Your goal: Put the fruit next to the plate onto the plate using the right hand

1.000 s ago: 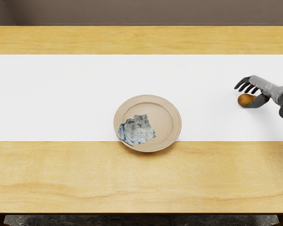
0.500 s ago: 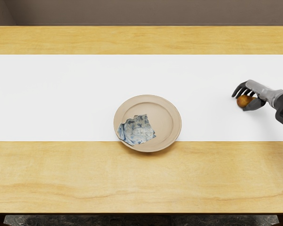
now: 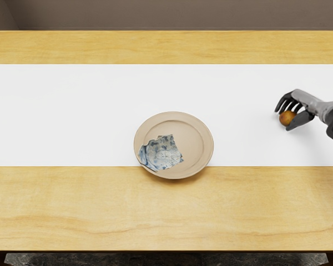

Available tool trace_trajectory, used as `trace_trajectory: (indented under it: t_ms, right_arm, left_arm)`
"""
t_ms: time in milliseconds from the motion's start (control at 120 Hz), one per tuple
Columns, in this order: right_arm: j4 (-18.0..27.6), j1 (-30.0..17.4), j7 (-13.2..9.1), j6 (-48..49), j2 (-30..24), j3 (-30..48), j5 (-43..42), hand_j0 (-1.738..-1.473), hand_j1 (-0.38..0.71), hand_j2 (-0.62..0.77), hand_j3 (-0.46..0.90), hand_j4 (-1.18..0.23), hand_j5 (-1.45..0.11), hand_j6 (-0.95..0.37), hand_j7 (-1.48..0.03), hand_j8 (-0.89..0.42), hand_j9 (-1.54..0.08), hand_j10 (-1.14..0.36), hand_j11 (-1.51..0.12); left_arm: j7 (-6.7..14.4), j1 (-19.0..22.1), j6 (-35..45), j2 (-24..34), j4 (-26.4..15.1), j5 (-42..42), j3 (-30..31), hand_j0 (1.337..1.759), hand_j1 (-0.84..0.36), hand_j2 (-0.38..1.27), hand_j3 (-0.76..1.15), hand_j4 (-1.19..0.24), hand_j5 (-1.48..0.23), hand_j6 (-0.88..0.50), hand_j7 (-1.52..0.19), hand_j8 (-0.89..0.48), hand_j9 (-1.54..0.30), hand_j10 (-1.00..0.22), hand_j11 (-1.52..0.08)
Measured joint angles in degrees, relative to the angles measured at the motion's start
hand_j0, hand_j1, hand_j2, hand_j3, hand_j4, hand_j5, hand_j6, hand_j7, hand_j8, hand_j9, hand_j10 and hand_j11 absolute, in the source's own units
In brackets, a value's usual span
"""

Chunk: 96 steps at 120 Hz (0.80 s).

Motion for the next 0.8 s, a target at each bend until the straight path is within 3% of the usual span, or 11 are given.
trace_trajectory:
  t_ms: [500,800]
  right_arm:
    - [14.45,0.08,0.0,6.08,-9.91,5.63,1.4,-1.655,0.27,0.26,0.0,-0.68,-0.93,-0.57,-0.9,-0.47,-0.92,-0.46,-0.91]
    - [21.21,0.06,-0.01,7.2,-11.89,7.07,2.27,-1.655,0.27,0.25,0.0,-0.68,-0.93,-0.57,-0.9,-0.47,-0.92,-0.46,-0.91]
  left_arm:
    - [0.0,0.04,0.0,0.0,0.0,0.0,0.0,1.658,0.34,0.0,0.0,0.0,-0.01,0.0,0.0,0.0,0.0,0.0,0.0]
    - [0.0,0.03,0.0,0.0,0.0,0.0,0.0,1.658,0.34,0.0,0.0,0.0,-0.01,0.0,0.0,0.0,0.0,0.0,0.0]
